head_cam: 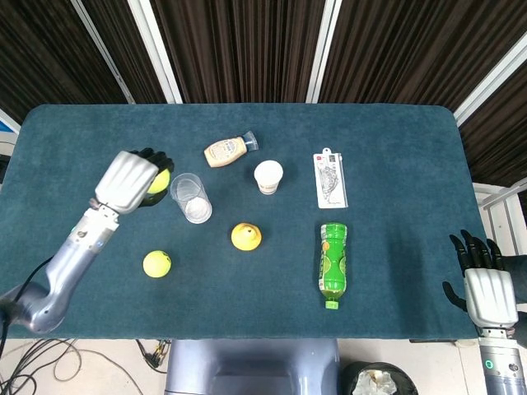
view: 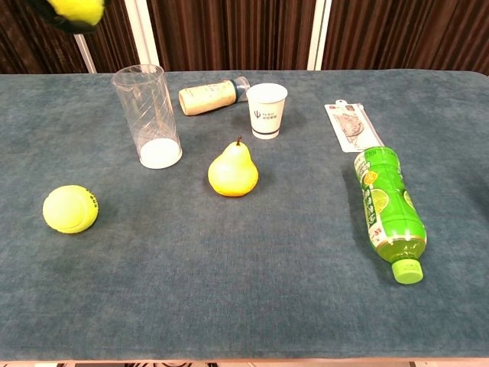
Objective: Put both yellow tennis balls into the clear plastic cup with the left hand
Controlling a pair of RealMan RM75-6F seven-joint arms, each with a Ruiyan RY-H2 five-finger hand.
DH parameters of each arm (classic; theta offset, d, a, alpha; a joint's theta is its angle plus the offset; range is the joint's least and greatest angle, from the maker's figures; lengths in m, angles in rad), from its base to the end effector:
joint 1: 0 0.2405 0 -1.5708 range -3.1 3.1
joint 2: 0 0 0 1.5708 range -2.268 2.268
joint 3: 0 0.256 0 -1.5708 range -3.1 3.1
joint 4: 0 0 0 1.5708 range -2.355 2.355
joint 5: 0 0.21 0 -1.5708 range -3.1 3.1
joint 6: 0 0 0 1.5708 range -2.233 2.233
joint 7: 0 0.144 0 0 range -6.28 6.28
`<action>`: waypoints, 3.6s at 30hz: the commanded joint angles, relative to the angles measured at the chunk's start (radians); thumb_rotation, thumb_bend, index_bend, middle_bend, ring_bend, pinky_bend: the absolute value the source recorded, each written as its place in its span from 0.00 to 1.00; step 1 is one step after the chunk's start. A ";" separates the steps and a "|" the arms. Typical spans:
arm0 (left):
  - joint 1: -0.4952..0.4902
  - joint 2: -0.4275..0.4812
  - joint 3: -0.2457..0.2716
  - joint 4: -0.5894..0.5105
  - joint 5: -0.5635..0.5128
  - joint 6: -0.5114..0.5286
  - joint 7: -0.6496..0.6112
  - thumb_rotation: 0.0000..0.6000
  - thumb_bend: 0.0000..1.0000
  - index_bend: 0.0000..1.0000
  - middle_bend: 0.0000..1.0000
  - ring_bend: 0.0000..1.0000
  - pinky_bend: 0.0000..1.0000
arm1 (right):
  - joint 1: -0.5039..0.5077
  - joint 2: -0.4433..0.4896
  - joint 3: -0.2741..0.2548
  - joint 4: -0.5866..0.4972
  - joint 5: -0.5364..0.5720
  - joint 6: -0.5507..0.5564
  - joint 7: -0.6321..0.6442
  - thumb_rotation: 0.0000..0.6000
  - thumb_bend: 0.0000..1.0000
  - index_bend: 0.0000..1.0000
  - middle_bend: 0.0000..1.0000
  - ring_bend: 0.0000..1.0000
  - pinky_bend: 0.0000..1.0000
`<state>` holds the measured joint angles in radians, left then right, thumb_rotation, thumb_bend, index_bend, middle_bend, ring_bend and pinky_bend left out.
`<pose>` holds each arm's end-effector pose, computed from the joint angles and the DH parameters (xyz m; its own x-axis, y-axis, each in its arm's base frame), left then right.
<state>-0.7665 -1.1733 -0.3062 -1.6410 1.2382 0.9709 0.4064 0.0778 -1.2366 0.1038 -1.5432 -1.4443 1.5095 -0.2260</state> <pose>-0.1151 0.3823 0.1200 0.6054 -0.0858 0.7913 0.6903 -0.4383 -0.5756 -0.3172 -0.1897 0.1413 0.5438 0.0556 0.8374 -0.8388 0.0697 0.5400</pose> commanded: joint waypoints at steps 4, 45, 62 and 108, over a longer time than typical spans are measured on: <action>-0.128 -0.074 -0.028 -0.035 -0.230 -0.063 0.232 1.00 0.29 0.45 0.50 0.42 0.63 | -0.003 0.004 0.003 -0.002 0.002 0.006 0.004 1.00 0.34 0.12 0.08 0.12 0.09; -0.260 -0.119 0.085 -0.024 -0.490 0.027 0.432 1.00 0.00 0.32 0.20 0.11 0.28 | -0.007 0.008 0.009 0.000 -0.003 0.025 0.023 1.00 0.34 0.12 0.08 0.12 0.09; -0.039 0.102 0.201 -0.271 -0.119 0.190 0.159 1.00 0.01 0.29 0.22 0.11 0.29 | -0.013 0.014 0.016 -0.007 -0.002 0.039 0.035 1.00 0.34 0.12 0.08 0.12 0.09; 0.137 -0.162 0.400 0.183 0.266 -0.034 -0.223 1.00 0.06 0.26 0.26 0.23 0.51 | -0.017 0.021 0.017 -0.010 -0.003 0.043 0.037 1.00 0.34 0.12 0.08 0.12 0.09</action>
<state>-0.6292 -1.3249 0.0964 -1.4646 1.5060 0.9413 0.1677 0.0610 -1.2154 0.1208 -1.5535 -1.4468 1.5527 -0.1893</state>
